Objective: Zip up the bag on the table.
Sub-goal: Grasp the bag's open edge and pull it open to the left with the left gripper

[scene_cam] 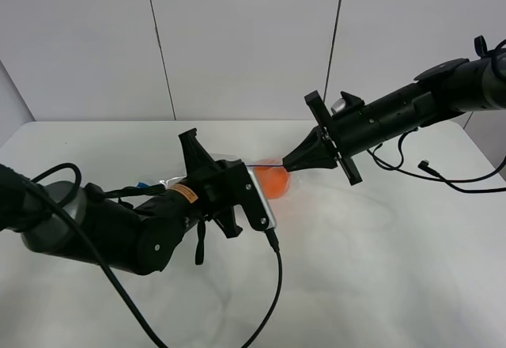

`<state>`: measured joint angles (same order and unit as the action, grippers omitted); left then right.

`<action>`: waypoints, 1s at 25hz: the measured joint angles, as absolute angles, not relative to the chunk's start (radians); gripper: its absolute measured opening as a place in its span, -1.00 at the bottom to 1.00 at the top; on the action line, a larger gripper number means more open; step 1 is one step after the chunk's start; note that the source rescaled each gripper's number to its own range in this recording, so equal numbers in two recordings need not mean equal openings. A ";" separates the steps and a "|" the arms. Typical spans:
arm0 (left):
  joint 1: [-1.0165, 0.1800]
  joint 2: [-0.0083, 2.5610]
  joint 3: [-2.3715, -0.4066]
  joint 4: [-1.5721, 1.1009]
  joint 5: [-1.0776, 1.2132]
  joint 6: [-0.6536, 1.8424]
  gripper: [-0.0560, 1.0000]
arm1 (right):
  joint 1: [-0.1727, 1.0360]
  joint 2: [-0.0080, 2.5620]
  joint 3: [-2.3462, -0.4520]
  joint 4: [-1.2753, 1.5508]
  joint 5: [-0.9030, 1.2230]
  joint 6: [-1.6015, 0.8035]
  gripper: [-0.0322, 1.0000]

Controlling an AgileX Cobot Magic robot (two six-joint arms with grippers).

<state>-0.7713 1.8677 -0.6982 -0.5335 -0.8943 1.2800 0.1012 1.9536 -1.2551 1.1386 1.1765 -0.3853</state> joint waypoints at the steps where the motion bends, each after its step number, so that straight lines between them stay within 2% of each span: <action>1: -0.762 1.868 -0.687 -0.533 -0.910 1.280 -0.89 | 0.101 1.954 -1.255 1.139 1.176 -0.385 -0.94; 11: -0.626 1.868 -0.593 -0.507 -1.023 1.281 -0.89 | 0.101 1.954 -1.255 1.143 1.176 -0.385 -0.94; 25: -0.410 1.868 -0.561 -0.376 -1.031 1.282 -0.89 | 0.101 1.954 -1.255 1.154 1.180 -0.385 -0.94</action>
